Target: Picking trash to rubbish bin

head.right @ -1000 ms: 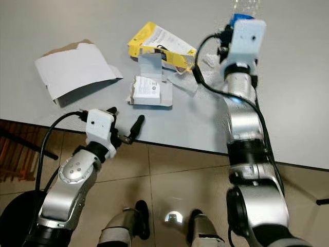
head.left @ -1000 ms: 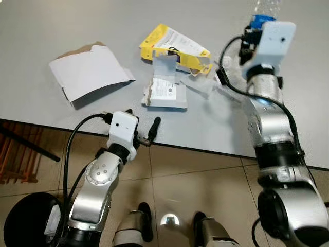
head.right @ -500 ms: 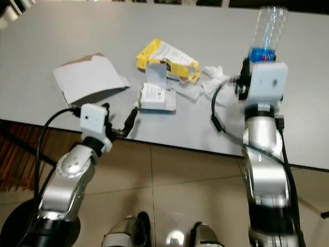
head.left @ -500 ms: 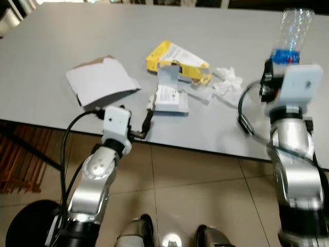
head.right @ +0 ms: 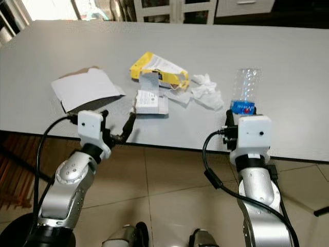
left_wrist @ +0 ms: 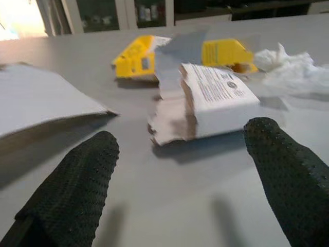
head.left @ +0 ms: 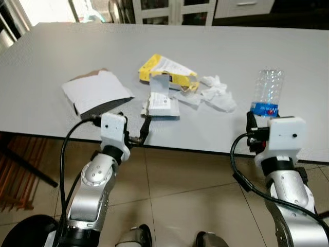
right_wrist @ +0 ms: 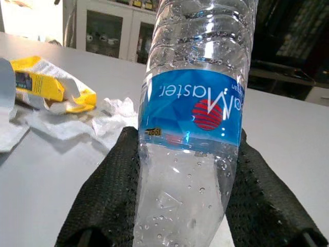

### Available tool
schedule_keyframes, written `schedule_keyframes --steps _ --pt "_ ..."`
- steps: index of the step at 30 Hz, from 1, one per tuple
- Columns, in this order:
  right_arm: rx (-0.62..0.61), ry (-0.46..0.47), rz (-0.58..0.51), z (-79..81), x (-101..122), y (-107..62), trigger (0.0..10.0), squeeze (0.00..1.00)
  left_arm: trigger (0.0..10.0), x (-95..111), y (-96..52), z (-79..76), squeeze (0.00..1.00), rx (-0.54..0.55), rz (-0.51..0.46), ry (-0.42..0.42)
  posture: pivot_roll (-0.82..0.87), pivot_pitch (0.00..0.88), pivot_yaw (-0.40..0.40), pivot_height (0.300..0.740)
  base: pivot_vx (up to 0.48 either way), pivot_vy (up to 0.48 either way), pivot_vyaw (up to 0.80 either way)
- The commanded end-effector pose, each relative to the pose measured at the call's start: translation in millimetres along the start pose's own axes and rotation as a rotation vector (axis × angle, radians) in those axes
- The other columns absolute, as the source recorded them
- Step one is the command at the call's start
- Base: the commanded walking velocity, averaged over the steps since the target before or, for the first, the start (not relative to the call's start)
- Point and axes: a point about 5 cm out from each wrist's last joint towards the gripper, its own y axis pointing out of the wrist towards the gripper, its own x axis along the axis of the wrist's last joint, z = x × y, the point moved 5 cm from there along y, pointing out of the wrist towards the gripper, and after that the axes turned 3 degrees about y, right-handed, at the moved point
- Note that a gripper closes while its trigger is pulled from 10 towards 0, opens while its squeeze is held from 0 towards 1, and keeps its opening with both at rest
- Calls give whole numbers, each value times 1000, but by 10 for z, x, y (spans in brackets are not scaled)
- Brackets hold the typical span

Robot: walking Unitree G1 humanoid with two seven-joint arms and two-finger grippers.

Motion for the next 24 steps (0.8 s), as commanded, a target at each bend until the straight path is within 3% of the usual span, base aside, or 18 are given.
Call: schedule_keyframes --steps 1,9,24 --pt "17 0 -3 25 36 -27 10000 0 10000 29 -14 -18 0 -14 -5 1 -81 115 68 740 0 0 0" --pt "6 -18 11 -21 32 13 10000 0 10000 42 19 -3 0 -12 -7 1 -81 114 65 740 0 30 0" --pt "27 -10 30 83 0 2 10000 0 10000 17 -11 2 0 -22 9 15 -69 123 74 740 0 363 0"
